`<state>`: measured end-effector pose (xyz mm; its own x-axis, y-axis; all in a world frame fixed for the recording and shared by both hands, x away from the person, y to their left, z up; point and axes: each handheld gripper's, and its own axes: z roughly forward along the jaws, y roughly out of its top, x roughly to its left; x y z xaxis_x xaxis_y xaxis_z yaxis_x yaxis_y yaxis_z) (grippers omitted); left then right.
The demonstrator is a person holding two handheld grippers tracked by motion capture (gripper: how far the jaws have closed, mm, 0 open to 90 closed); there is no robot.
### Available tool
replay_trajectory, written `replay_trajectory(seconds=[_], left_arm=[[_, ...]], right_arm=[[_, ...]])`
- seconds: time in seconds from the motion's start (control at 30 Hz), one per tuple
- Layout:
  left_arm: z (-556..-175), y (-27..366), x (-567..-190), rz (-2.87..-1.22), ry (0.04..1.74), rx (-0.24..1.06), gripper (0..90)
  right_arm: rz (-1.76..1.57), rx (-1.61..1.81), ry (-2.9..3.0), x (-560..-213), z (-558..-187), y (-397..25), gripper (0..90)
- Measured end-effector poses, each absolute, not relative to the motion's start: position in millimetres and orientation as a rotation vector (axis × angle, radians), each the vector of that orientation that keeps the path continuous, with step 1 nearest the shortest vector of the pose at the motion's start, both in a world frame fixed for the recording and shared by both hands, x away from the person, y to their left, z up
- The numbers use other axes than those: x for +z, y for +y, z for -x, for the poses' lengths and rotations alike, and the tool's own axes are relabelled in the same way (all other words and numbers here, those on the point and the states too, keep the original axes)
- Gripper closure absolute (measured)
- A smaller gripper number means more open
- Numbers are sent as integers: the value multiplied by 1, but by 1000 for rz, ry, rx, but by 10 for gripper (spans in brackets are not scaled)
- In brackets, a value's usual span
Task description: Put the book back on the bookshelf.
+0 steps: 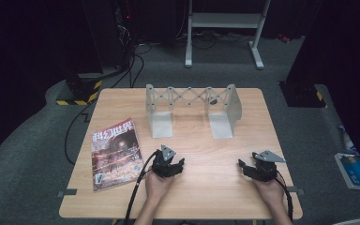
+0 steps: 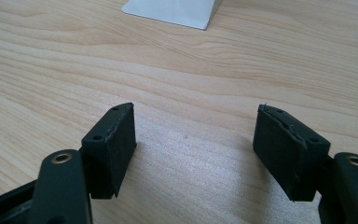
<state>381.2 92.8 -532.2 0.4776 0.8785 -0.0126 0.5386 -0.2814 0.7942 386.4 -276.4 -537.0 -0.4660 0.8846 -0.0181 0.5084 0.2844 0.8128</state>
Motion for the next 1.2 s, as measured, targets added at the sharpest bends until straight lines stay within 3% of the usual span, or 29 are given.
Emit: replay_trajectory(seconds=[1.2], left_arm=[[-377, 95, -524, -1932, 1136, 550, 363]], right_arm=[[-1270, 1048, 2073, -537, -387, -276, 299]])
